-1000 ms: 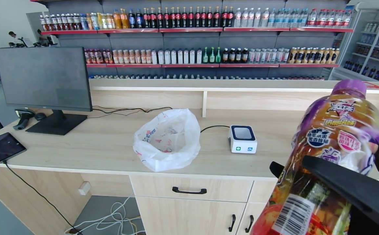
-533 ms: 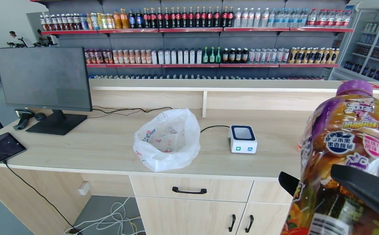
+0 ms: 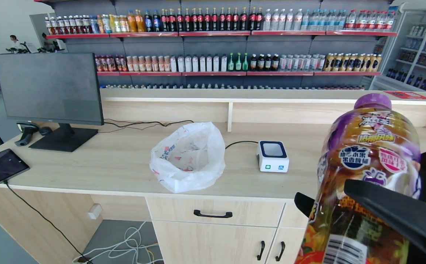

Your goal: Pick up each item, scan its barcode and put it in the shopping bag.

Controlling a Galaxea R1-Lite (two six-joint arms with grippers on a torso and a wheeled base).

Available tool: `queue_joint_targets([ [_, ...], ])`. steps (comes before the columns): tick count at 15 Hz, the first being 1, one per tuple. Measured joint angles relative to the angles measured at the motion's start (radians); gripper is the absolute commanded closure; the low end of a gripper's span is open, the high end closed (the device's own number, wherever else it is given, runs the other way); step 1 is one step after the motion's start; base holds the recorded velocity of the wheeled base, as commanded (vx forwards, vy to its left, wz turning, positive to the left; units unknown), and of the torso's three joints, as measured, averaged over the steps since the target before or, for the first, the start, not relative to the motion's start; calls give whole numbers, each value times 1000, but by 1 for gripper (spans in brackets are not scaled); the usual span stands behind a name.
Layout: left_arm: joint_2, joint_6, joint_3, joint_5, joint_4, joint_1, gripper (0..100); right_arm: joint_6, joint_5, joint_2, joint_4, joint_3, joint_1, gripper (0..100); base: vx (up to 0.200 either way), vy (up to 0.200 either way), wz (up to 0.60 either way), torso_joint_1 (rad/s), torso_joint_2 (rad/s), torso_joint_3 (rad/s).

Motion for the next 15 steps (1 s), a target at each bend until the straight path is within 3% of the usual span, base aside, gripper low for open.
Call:
queue_joint_targets([
  [3, 0, 0, 0, 0, 0, 0, 0, 67, 0, 53, -1, -51, -1, 100, 0, 0, 0, 0, 0, 0],
  [8, 0, 0, 0, 0, 0, 0, 0, 181, -1, 79, 0, -6, -18, 100, 0, 0, 0, 0, 0, 0],
  [15, 0, 0, 0, 0, 0, 0, 0, 210, -1, 76, 0, 27, -56, 100, 0, 0, 0, 0, 0, 0],
])
